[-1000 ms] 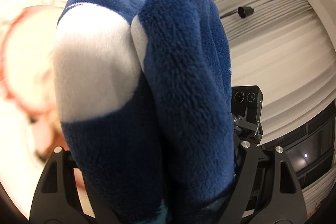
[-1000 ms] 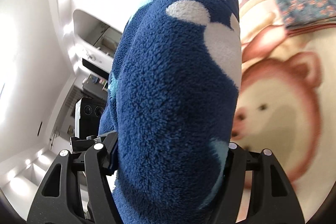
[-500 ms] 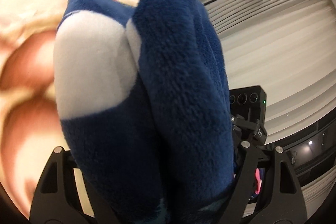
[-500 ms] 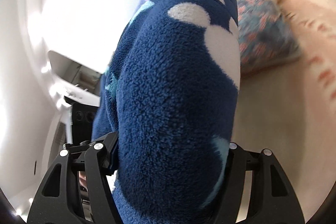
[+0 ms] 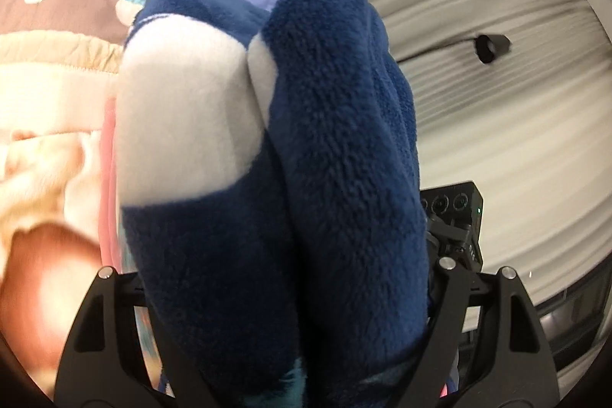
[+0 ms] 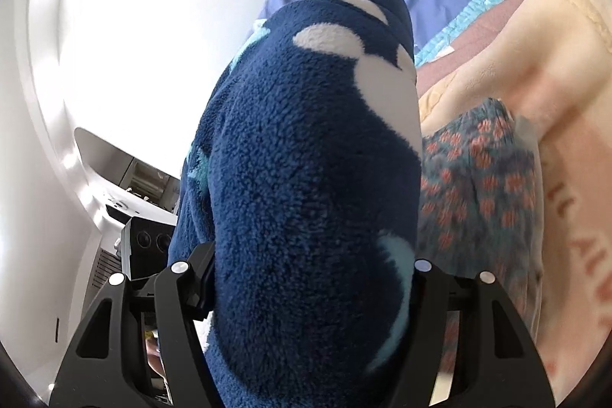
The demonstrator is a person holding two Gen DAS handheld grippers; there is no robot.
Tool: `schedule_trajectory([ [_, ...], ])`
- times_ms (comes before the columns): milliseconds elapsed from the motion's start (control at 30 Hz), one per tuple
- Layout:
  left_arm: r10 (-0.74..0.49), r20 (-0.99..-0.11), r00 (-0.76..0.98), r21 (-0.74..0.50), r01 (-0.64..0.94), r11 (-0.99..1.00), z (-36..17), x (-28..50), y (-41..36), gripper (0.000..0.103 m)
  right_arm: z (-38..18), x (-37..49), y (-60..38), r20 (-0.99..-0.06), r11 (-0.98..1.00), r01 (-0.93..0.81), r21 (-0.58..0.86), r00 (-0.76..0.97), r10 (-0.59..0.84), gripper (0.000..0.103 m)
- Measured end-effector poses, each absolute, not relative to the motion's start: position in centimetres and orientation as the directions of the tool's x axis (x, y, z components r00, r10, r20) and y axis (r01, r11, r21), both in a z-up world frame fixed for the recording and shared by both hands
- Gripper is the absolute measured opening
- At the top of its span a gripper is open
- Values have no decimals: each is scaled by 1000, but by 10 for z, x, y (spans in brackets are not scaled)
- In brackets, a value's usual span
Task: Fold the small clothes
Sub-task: 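Place the robe bundle onto the folded clothes stack with both grippers and release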
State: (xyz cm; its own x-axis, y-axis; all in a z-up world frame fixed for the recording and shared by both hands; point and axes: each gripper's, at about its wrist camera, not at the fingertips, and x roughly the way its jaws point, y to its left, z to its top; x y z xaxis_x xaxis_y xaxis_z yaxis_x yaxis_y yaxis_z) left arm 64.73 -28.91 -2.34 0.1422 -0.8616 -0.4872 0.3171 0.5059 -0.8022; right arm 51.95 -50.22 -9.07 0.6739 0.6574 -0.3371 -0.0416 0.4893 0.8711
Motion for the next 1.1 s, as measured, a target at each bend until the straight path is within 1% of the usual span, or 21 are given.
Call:
schedule_trajectory([
  [67, -854, -507, 121, -800, 303, 518, -61, 672, -287, 82, -120, 548, -512, -326, 442, -9, 897, 664, 673, 68],
  [100, -846, -523, 105, -799, 284, 529, -79, 680, -294, 83, -159, 558, -519, -347, 419, 48, 907, 649, 677, 71],
  [133, -831, -549, 90, -796, 247, 553, -111, 686, -296, 86, -178, 559, -524, -341, 395, 69, 916, 649, 680, 72],
  [167, -854, -510, 104, -819, 243, 519, -129, 685, -292, 87, -209, 557, -534, -246, 303, 31, 952, 667, 703, 72],
  [233, -896, -410, 168, -831, 336, 443, -134, 688, -289, 89, -226, 548, -543, -134, 228, -46, 973, 693, 709, 70],
  [267, -911, -373, 174, -836, 363, 411, -134, 684, -287, 92, -224, 542, -542, -134, 242, -55, 969, 704, 697, 71],
  [333, -942, -283, 180, -859, 389, 332, -134, 680, -276, 92, -211, 542, -537, -198, 324, -53, 945, 695, 691, 72],
  [400, -969, -166, 181, -915, 339, 220, -148, 685, -258, 92, -200, 536, -534, -254, 412, -48, 910, 722, 644, 76],
  [433, -971, -152, 186, -925, 318, 206, -155, 682, -245, 92, -197, 534, -534, -268, 428, -38, 903, 730, 629, 77],
  [500, -946, -174, 275, -932, 265, 248, -152, 672, -229, 92, -191, 527, -538, -289, 444, -3, 896, 755, 589, 77],
  [600, -861, -278, 425, -891, 220, 397, -136, 649, -203, 95, -168, 510, -550, -323, 520, 39, 853, 823, 468, 76],
  [633, -788, -328, 521, -857, 188, 481, -120, 638, -195, 92, -157, 498, -553, -321, 550, 47, 834, 852, 414, 73],
  [667, -718, -349, 603, -825, 167, 541, -103, 624, -190, 72, -148, 483, -550, -298, 561, 33, 827, 872, 389, 42],
  [700, -640, -340, 689, -780, 173, 601, -77, 607, -182, 57, -133, 480, -553, -269, 579, 0, 816, 885, 379, 10],
  [733, -606, -341, 719, -740, 192, 644, -57, 598, -184, 25, -126, 476, -552, -248, 589, -25, 808, 892, 379, 3],
  [767, -607, -338, 719, -706, 233, 669, -41, 602, -189, 8, -113, 466, -547, -212, 608, -55, 792, 909, 358, 2],
  [867, -660, -293, 692, -607, 398, 687, 2, 572, -220, 7, -81, 452, -527, -167, 723, -83, 685, 949, 267, 2],
  [967, -592, -284, 754, -384, 476, 791, 21, 541, -256, 7, -70, 461, -489, -193, 844, -57, 534, 963, 187, 1],
  [1000, -574, -311, 758, -352, 469, 810, 12, 547, -270, 7, -74, 470, -485, -209, 854, -54, 517, 960, 188, 1],
  [1067, -561, -398, 726, -350, 445, 824, -18, 572, -297, 7, -86, 486, -475, -254, 867, -51, 496, 946, 200, 1],
  [1100, -544, -441, 713, -341, 427, 837, -37, 578, -302, 8, -96, 496, -467, -312, 885, -22, 464, 932, 187, 1],
])
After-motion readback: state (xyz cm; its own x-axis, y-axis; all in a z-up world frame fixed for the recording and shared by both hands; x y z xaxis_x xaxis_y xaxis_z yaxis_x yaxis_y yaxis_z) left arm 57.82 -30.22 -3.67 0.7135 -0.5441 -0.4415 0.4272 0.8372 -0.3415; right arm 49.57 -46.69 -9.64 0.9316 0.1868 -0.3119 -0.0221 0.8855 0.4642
